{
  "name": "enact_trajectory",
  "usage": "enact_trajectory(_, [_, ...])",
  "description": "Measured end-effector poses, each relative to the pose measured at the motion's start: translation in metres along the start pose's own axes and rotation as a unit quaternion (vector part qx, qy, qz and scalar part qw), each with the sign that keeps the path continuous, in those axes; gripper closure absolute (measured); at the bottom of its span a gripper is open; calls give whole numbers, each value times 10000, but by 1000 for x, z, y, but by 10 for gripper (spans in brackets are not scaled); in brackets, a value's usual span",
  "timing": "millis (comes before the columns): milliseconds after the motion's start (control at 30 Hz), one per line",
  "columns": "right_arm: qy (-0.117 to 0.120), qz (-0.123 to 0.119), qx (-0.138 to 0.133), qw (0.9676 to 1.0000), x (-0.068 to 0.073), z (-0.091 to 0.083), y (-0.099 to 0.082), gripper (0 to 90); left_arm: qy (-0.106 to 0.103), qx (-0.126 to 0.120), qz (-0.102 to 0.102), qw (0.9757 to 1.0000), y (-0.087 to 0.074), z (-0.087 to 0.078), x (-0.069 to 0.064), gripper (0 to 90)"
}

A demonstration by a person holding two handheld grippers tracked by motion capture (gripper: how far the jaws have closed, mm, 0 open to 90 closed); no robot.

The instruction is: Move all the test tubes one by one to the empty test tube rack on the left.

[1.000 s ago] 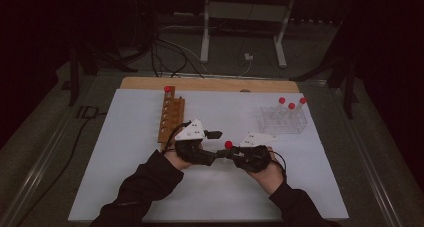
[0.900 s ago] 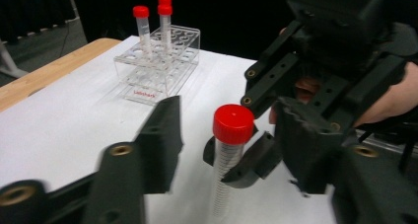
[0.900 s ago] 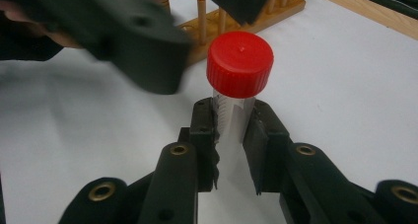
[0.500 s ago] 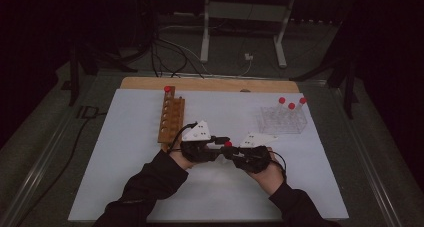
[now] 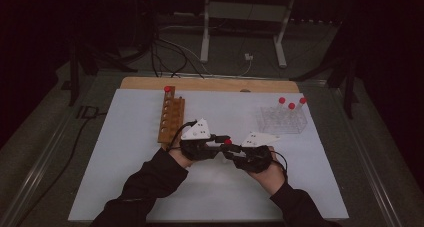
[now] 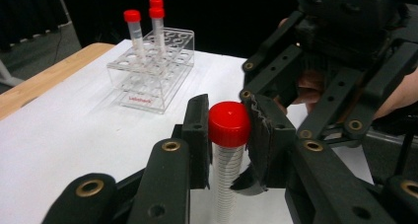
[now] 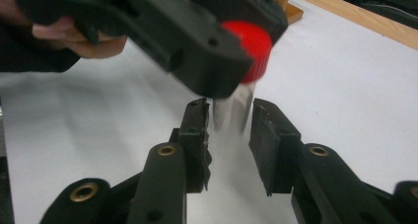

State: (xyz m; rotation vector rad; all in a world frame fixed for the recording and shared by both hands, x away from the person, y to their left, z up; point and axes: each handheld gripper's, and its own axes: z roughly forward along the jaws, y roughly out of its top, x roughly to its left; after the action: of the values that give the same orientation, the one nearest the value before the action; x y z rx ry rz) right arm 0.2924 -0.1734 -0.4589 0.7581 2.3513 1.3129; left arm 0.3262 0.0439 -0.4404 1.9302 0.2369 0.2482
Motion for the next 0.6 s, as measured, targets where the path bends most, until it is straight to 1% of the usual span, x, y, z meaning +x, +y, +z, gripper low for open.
enact_trajectory(33, [-39, 1, -16, 10000, 0, -1, 0, 648, 5, -21, -17, 10000, 1, -2, 1, 721])
enact_trajectory(100, [-28, 38, -38, 10000, 0, -2, 0, 614, 46, -20, -48, 10000, 2, -5, 3, 721])
enact_trajectory(133, [-63, 26, -57, 10000, 0, -3, 0, 601, 58, -2, -51, 10000, 3, -6, 4, 721])
enact_trajectory(333, [-85, 38, -101, 9999, 0, -5, 0, 476, 149, -8, -85, 9999, 8, -17, 11, 721])
enact_trajectory(433, [-96, 70, -128, 9998, -1, -6, 0, 385, 225, -34, -96, 9997, 11, -24, 15, 722])
enact_trajectory(600, [-96, 202, -219, 9995, -1, -7, 0, 221, 379, -81, -98, 9992, 16, -37, 21, 722])
